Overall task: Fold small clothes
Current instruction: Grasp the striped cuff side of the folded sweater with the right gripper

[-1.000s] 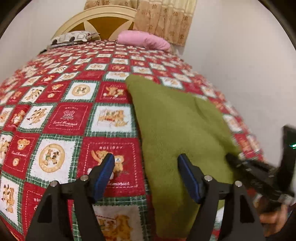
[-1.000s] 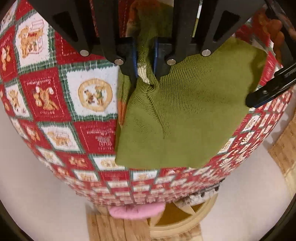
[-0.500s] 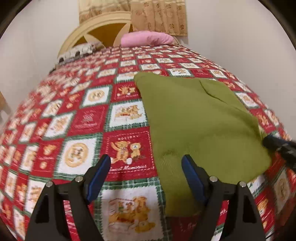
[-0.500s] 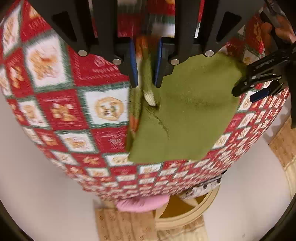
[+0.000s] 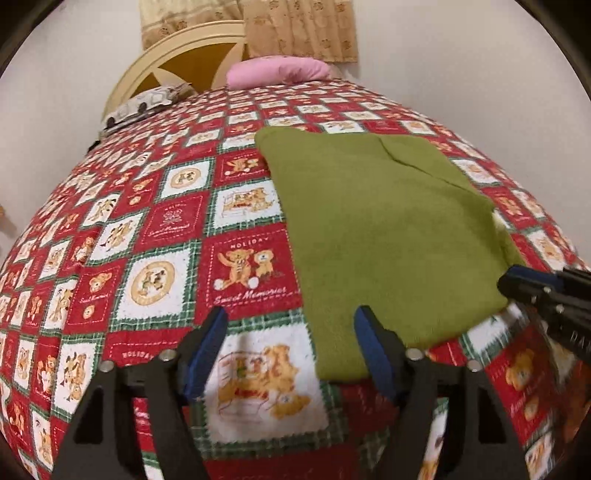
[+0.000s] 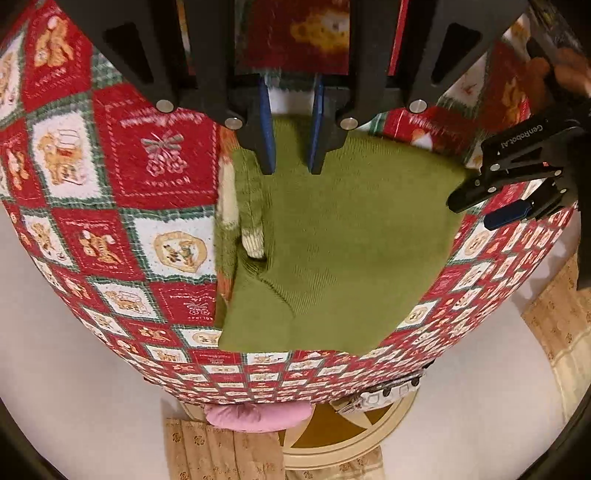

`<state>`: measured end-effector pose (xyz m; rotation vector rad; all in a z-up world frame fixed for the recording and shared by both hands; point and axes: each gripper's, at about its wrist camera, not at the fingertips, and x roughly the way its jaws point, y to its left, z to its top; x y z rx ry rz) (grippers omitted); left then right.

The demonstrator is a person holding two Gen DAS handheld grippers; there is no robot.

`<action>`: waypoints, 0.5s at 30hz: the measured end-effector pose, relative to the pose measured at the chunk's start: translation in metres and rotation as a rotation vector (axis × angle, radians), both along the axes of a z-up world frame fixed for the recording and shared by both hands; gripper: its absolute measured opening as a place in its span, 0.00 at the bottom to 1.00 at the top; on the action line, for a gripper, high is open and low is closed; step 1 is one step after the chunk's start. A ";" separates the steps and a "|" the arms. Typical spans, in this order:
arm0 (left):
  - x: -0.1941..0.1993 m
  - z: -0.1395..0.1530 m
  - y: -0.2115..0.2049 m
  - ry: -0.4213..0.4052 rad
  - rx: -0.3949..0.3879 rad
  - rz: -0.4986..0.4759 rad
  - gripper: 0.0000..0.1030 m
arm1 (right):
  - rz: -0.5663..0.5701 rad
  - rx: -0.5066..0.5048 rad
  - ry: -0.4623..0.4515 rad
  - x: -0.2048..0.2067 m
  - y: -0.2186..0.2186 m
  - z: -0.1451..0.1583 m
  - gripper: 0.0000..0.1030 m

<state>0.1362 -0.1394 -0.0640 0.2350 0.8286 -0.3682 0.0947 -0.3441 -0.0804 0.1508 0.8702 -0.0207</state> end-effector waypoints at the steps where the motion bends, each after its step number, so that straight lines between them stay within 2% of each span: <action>1: 0.001 0.004 0.005 0.013 -0.016 -0.010 0.78 | 0.011 -0.009 0.006 -0.004 0.000 0.005 0.17; 4: 0.014 0.018 0.013 0.033 -0.081 -0.031 0.78 | 0.000 -0.018 -0.046 -0.010 -0.009 0.025 0.22; 6: 0.031 0.027 0.014 0.031 -0.122 -0.025 0.78 | -0.032 -0.003 -0.102 -0.006 -0.022 0.040 0.35; 7: 0.044 0.031 0.012 0.036 -0.141 -0.008 0.78 | -0.057 0.028 -0.133 0.002 -0.033 0.048 0.52; 8: 0.055 0.034 0.010 0.042 -0.158 0.009 0.78 | -0.076 0.046 -0.147 0.009 -0.040 0.052 0.65; 11: 0.095 0.037 -0.005 0.069 -0.237 0.021 0.79 | -0.108 0.107 -0.150 0.049 -0.063 0.049 0.66; 15: 0.143 0.007 -0.035 0.166 -0.215 0.014 0.78 | -0.104 0.144 -0.069 0.103 -0.075 0.024 0.66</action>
